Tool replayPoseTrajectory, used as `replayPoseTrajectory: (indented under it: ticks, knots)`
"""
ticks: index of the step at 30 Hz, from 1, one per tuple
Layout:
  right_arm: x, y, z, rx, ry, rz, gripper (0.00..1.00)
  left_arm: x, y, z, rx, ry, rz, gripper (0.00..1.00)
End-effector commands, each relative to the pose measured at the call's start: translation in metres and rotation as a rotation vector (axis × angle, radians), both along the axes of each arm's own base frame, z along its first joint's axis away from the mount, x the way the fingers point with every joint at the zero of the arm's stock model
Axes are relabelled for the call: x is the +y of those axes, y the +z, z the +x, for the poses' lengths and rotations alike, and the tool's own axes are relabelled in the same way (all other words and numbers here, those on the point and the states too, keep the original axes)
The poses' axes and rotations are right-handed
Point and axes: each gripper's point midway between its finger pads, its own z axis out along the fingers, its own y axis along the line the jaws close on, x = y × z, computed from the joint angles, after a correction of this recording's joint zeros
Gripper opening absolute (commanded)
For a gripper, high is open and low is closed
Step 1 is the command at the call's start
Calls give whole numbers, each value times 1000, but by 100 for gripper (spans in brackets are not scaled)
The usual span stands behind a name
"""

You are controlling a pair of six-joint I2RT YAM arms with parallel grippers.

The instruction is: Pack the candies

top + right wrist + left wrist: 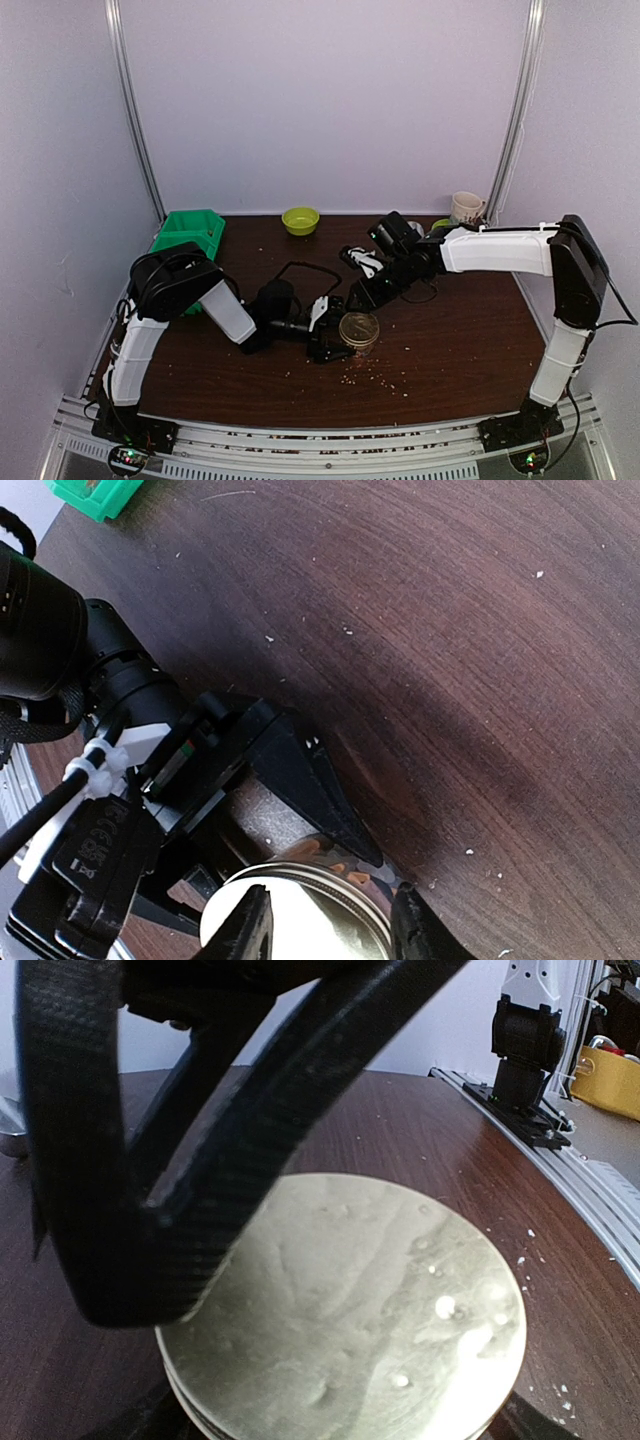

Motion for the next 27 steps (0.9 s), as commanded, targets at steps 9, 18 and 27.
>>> replayPoseTrajectory:
  ticks: [9,18,27]
  knots:
    - [-1,-8,-6,29,22,18,39,13,-56,-15,169,4,163,85]
    - [-3,-11,-5,33,17,8,41,13,-56,-15,171,3,163,85]
    - [-5,-14,-8,47,22,-6,38,12,-57,-15,173,2,165,85]
